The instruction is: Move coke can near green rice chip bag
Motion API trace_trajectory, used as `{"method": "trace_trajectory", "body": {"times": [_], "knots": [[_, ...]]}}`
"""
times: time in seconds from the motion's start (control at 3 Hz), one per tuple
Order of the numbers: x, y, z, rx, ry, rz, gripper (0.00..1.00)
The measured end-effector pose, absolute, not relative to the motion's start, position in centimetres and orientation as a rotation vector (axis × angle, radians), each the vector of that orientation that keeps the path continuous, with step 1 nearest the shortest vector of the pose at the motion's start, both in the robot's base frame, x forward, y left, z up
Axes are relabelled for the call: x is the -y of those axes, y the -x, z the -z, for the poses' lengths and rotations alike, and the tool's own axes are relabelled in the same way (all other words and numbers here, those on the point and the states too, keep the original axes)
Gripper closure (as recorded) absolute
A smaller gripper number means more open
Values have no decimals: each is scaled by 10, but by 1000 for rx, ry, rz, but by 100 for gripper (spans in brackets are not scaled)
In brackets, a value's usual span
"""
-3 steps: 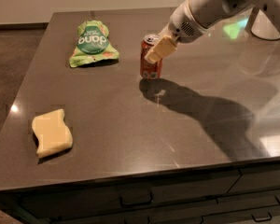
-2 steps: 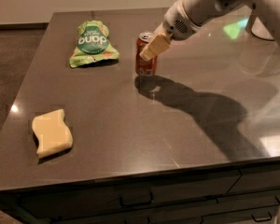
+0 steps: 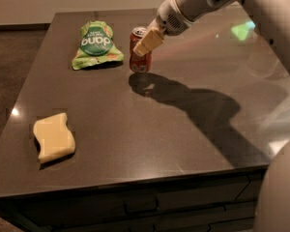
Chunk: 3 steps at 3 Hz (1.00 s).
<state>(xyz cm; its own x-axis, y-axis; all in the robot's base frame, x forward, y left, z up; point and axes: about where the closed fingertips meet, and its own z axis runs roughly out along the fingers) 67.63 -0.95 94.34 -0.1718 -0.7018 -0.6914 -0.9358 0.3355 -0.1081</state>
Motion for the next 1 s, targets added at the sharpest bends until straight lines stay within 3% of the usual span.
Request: {"method": "trace_trajectory", "body": {"times": [0.33,1.0], "knots": [[-5,-684,-938,-1936,1454,-463,100],[-30,-694,-927,-1927,1485,-465,60]]}}
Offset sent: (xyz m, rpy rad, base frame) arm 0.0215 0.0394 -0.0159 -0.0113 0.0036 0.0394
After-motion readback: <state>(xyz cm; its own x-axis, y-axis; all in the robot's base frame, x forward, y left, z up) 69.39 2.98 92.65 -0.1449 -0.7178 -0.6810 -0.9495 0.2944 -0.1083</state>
